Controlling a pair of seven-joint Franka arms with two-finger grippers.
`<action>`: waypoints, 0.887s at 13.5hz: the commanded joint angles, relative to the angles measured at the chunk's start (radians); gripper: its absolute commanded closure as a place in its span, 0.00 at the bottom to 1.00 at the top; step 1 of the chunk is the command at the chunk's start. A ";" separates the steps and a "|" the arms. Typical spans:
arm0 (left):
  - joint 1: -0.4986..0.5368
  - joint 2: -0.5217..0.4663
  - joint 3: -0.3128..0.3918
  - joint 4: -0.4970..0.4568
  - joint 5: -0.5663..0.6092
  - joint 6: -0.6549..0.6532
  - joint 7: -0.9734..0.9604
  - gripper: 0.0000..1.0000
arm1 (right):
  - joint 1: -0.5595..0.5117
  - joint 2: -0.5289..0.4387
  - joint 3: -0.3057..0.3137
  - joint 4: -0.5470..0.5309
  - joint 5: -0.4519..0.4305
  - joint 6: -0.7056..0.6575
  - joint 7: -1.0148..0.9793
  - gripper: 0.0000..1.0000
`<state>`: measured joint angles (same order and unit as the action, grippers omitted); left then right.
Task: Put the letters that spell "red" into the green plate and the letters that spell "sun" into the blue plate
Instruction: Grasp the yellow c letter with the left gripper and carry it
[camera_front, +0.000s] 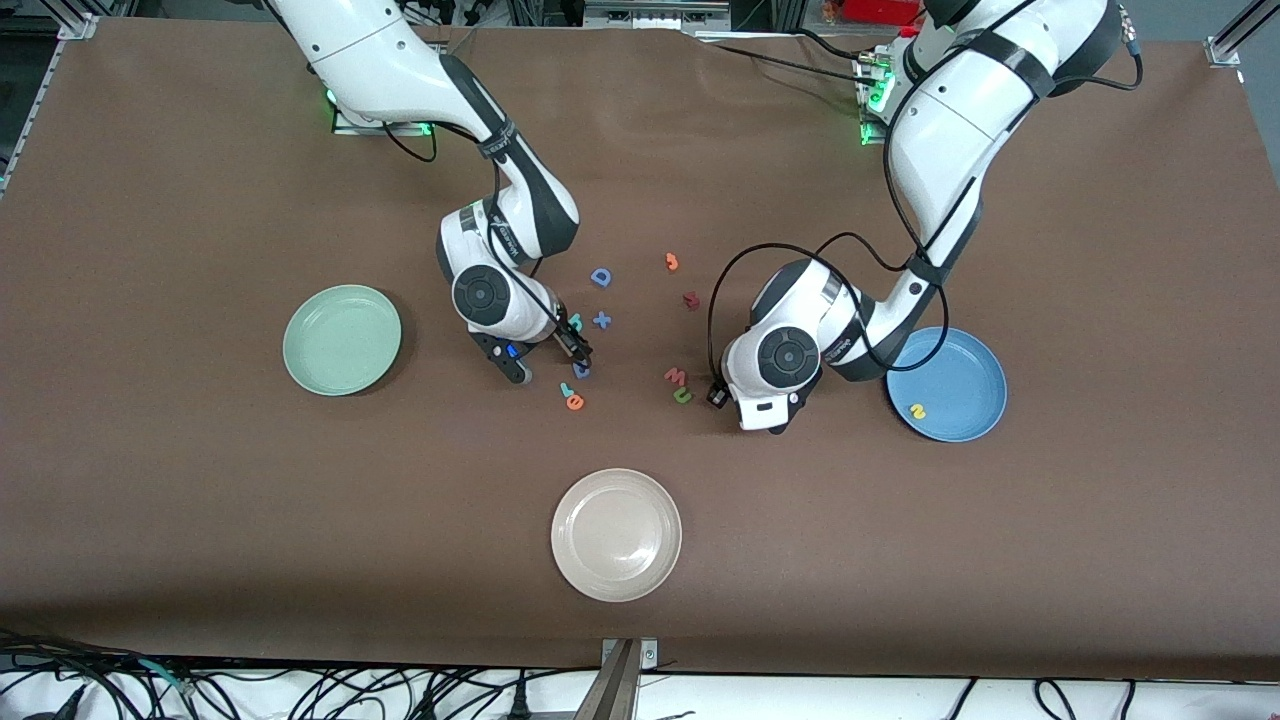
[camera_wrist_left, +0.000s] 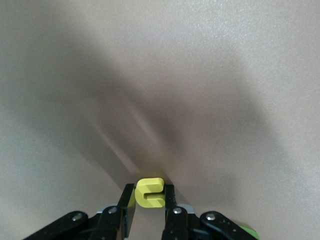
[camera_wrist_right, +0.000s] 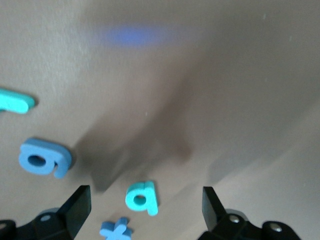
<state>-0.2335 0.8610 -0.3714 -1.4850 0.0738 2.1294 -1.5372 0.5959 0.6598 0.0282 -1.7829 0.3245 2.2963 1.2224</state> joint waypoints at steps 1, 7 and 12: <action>0.031 -0.028 0.006 0.023 -0.003 -0.087 0.034 0.78 | 0.027 -0.017 0.001 -0.013 -0.016 0.009 0.052 0.02; 0.153 -0.114 0.012 0.043 -0.003 -0.304 0.351 0.78 | 0.030 -0.016 -0.008 -0.023 -0.034 0.006 0.049 0.12; 0.259 -0.145 0.012 0.035 0.129 -0.431 0.636 0.76 | 0.030 -0.017 -0.016 -0.032 -0.061 0.006 0.052 0.27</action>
<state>0.0031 0.7483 -0.3575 -1.4288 0.1580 1.7386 -0.9931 0.6213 0.6597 0.0146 -1.7949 0.2856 2.2973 1.2544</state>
